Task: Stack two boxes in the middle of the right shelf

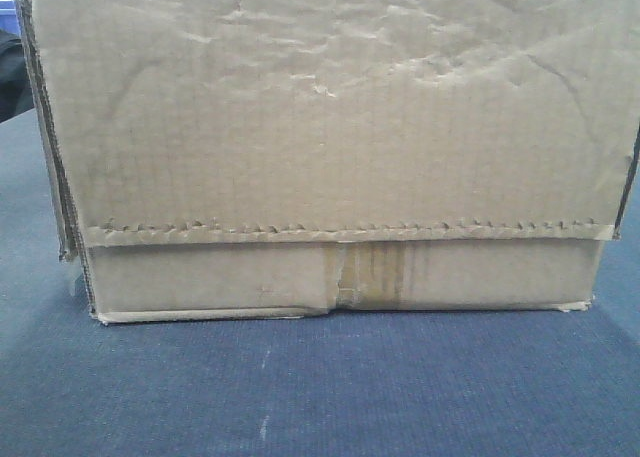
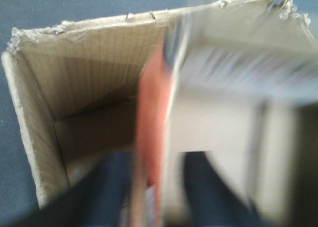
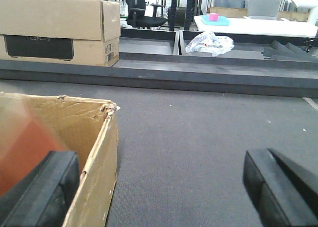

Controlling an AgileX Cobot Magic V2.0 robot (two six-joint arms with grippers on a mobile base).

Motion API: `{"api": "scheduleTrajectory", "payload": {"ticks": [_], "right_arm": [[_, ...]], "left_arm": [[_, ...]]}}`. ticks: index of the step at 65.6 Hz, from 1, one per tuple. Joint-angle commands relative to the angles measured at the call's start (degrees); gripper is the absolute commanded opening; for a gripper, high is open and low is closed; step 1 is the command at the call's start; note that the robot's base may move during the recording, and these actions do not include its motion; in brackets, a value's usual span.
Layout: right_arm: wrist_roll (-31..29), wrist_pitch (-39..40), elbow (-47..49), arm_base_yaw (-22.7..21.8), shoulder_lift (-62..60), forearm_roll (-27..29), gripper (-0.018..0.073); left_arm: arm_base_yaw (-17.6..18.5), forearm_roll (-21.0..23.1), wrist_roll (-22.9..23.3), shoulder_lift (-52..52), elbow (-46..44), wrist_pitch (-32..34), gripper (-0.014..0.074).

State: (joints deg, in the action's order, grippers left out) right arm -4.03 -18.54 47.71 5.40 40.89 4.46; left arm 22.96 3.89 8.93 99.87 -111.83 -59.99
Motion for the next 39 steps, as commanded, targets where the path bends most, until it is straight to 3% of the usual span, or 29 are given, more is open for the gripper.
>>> {"api": "scheduleTrajectory", "payload": {"ticks": [1,4,13,19,39], "right_arm": [[-0.2,1.8,0.4,0.0,0.2,-0.4,0.0568],[-0.2,1.8,0.4,0.0,0.2,-0.4,0.0568],[-0.2,1.8,0.4,0.0,0.2,-0.4,0.0568],[-0.2,1.8,0.5,0.0,0.2,-0.4,0.0568],[-0.2,-8.6,11.9,0.0,3.1,-0.4,0.0568]], "left_arm": [[0.3,0.9,0.5,-0.8,-0.5,1.1,0.0565],[0.3,0.9,0.5,-1.0,-0.5,1.1,0.062],[0.3,1.1,0.5,-2.3,-2.2,1.0,0.0514],[0.3,0.6,0.5,-4.3,-4.3,0.1,0.051],[0.0,-14.8,0.5,-11.1,-8.4,-10.0,0.051]]}}
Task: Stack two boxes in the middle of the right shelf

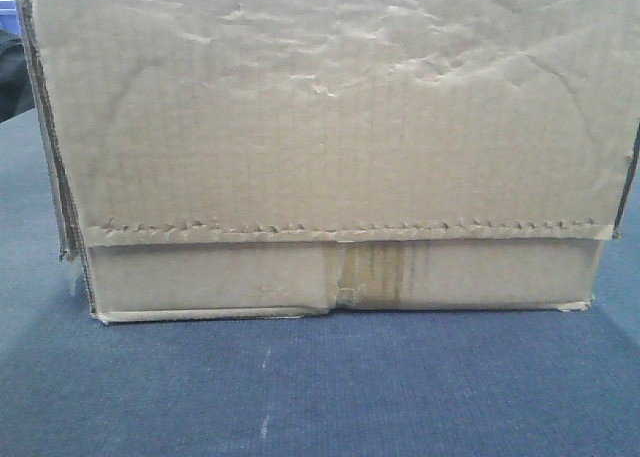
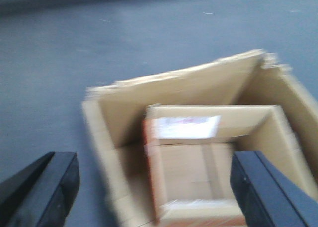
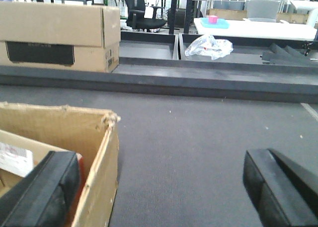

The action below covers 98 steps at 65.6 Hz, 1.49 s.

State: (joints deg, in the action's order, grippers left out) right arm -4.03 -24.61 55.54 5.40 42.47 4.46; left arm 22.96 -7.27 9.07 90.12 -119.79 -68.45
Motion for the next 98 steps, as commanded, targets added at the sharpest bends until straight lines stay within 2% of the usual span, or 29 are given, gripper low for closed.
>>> {"api": "scheduleTrajectory", "payload": {"ticks": [1,6,12,22,34,37,44,58,69,98], "right_arm": [[-0.2,-3.2,4.9,0.0,1.9,-0.4,0.0568],[-0.3,-7.6,9.3,0.0,4.7,-0.4,0.0568],[-1.2,-12.7,15.0,1.2,8.1,-0.4,0.0568],[-2.5,-20.4,23.3,5.0,14.9,-0.4,0.0568],[-2.5,-32.1,28.9,7.4,23.0,-0.4,0.0568],[-2.5,-34.2,29.0,7.7,24.6,-0.4,0.0568],[-2.5,-37.6,29.0,8.0,27.9,0.3,0.0568],[-2.5,-39.5,29.0,8.0,33.7,3.8,0.0568],[-2.5,-42.0,29.0,8.0,38.7,3.9,0.0568],[-3.2,-41.1,28.9,8.0,47.8,3.9,0.0568]], "left_arm": [[0.0,-4.5,0.4,-1.4,-0.5,-1.5,0.051],[0.0,-6.9,0.4,-1.8,-0.5,-1.5,0.051],[-0.4,-6.7,0.3,-1.8,-0.2,-1.5,0.051],[-3.2,-2.4,-1.6,-1.9,1.1,-1.5,0.051],[-9.1,5.6,-3.0,-3.2,7.8,-1.5,0.051],[-9.6,7.3,-3.0,-3.4,10.4,-1.5,0.051],[-8.9,7.3,-3.0,-3.2,15.7,-1.5,0.051],[-5.7,8.5,-3.0,-2.2,23.9,-1.5,0.051],[-5.6,10.8,-2.9,-2.2,27.2,0.5,0.051],[-5.6,11.1,-2.6,4.1,27.6,-1.4,0.0508]]}}
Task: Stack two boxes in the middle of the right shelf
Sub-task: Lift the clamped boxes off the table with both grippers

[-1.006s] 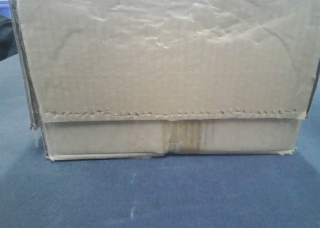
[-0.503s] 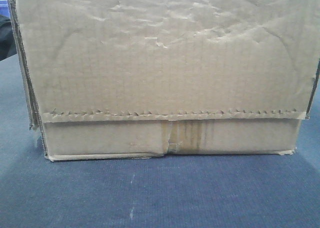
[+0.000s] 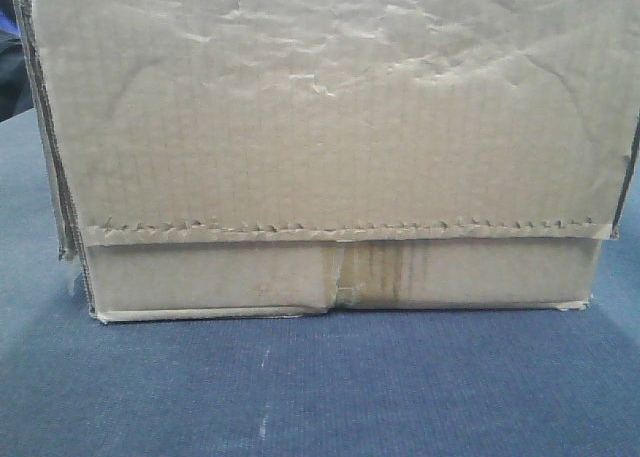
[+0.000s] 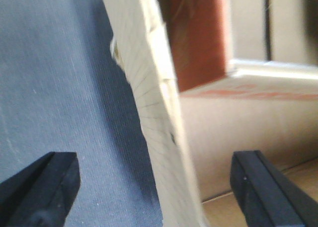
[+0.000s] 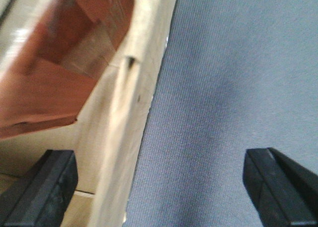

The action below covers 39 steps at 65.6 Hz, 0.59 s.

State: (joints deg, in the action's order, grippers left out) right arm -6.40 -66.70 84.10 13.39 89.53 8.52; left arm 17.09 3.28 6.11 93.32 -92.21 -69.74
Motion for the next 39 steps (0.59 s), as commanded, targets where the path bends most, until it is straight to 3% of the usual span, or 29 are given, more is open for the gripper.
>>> {"api": "scheduleTrajectory", "payload": {"ticks": [1,6,9,17,21,26,33,39], "right_arm": [[-0.8,1.3,0.4,0.0,0.9,-0.2,0.0566],[-0.8,2.1,0.4,0.0,1.1,-0.2,0.0528],[-1.0,2.8,0.4,0.0,1.1,-0.2,0.0433],[-1.0,3.1,0.4,0.0,1.1,-0.2,0.0168],[-1.0,3.1,0.4,0.0,1.1,-0.2,0.0012],[-1.0,3.5,0.4,0.0,1.1,-0.2,-0.0173],[-1.0,3.9,0.4,0.0,1.1,-0.3,-0.0153],[-1.0,3.9,0.4,0.0,1.1,-0.3,-0.0153]], "left_arm": [[0.3,0.5,0.5,1.1,0.0,-0.1,0.0508],[0.3,0.5,0.5,1.5,0.0,-0.2,0.0496],[0.3,0.5,0.6,1.5,0.0,-0.2,0.0416],[0.3,0.2,0.6,1.6,0.0,-0.2,0.012],[0.3,0.2,0.6,1.6,0.0,-0.2,-0.0103],[0.3,0.2,0.6,1.6,0.0,-0.2,-0.0111],[0.3,0.0,1.3,1.6,0.0,-0.2,-0.0111],[0.3,-3.7,5.0,1.5,0.0,-0.2,-0.0111]]}}
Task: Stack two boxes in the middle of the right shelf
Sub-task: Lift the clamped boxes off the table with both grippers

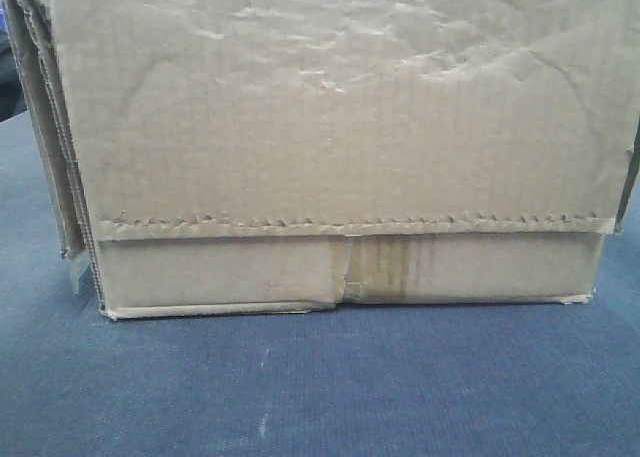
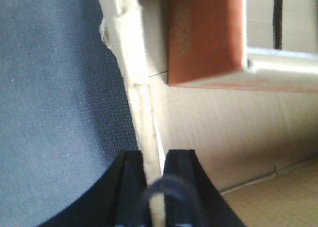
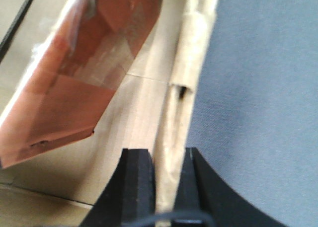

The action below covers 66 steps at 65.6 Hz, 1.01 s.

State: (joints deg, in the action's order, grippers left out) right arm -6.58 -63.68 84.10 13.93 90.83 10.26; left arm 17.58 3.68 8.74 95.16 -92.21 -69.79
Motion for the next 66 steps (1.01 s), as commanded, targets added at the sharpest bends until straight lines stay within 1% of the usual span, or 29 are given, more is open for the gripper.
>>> {"api": "scheduleTrajectory", "payload": {"ticks": [1,6,9,14,23,36,41,48,66], "right_arm": [[-0.8,0.9,0.4,-0.5,-0.3,-2.0,-0.0153],[-0.8,0.9,0.4,-0.5,-0.9,-2.0,-0.0153],[-0.8,1.1,0.4,-0.5,-1.7,-2.0,-0.0153],[-0.8,1.8,0.4,-0.5,-3.1,-2.0,-0.0153],[-0.8,3.2,0.5,-0.5,-6.0,-2.0,-0.0153],[-0.8,5.8,1.3,-0.5,-11.7,-2.0,-0.0153],[-0.8,5.9,3.3,-0.5,-13.7,-2.0,-0.0153],[-0.8,6.1,7.5,-0.5,-16.0,-2.0,-0.0153],[-0.8,5.1,21.2,-0.5,-18.0,-1.0,-0.0153]], "left_arm": [[-0.2,-4.6,2.8,-0.5,0.0,-0.2,-0.0111],[-0.2,-7.0,4.2,-1.1,0.0,-0.2,-0.0111],[-0.2,-7.6,4.5,-1.7,0.0,-0.2,-0.0111],[-0.2,-7.6,5.4,-3.1,0.0,-0.2,-0.0111],[-0.2,-7.6,5.5,-6.1,-0.2,-0.2,-0.0111],[-0.2,-7.6,6.1,-10.8,-4.6,-0.2,-0.0111],[-0.2,-7.6,6.1,-12.9,-8.0,-0.2,-0.0111],[-0.2,-8.7,6.1,-15.5,-12.1,-0.2,-0.0111],[-0.2,-9.2,6.1,-18.4,-21.1,-0.2,-0.0111]]}}
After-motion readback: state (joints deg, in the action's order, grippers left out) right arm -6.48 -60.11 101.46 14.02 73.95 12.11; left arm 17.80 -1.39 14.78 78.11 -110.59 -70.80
